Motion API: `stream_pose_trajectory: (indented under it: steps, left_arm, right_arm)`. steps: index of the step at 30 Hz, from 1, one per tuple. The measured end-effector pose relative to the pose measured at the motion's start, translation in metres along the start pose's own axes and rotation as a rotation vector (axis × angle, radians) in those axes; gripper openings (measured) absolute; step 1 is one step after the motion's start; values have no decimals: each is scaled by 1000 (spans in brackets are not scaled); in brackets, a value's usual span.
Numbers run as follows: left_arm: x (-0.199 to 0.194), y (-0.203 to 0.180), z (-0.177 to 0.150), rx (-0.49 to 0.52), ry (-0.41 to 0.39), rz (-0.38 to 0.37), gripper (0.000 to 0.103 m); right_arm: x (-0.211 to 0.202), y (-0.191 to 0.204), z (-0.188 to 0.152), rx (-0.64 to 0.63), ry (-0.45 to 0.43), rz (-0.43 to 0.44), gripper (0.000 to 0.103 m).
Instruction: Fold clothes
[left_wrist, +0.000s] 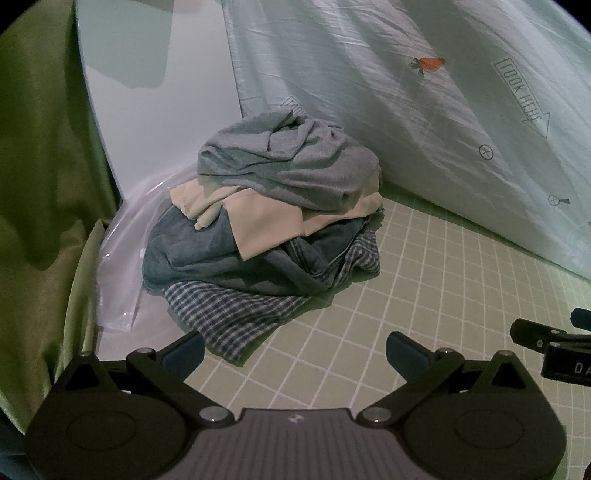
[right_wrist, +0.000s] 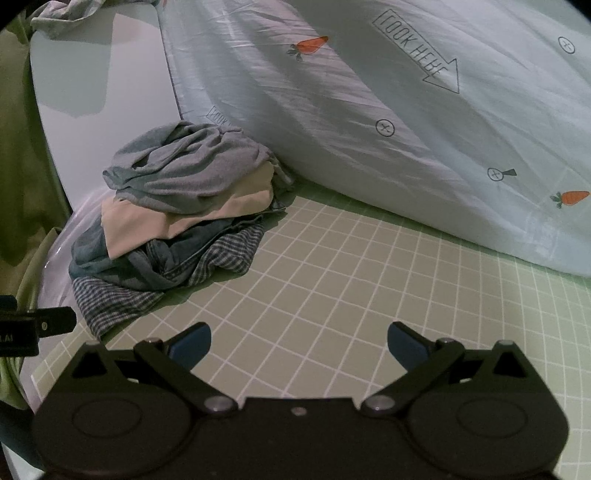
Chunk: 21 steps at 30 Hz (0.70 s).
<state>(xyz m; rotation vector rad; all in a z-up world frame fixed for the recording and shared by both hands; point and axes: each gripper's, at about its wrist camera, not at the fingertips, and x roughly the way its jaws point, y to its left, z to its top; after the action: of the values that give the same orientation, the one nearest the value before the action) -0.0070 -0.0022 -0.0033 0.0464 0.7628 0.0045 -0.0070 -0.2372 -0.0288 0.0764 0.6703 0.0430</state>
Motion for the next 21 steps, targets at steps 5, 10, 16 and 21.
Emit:
stream_pose_trajectory:
  steps: [5,10,16,21]
  left_arm:
    - [0,1,-1,-2,1,0,103]
    - [1,2,0,-1,2,-2,103]
    - [1,1,0,-2,3,-4,103]
    - [2,2,1,-1,4,-11,103]
  right_arm:
    - [0,0,-1,1,-4,3,103]
    - [0,-1,-1,1,-4,5,103]
    - [0,0,1,1,0,1,103]
    - [0,3,2,1,4,-9,103]
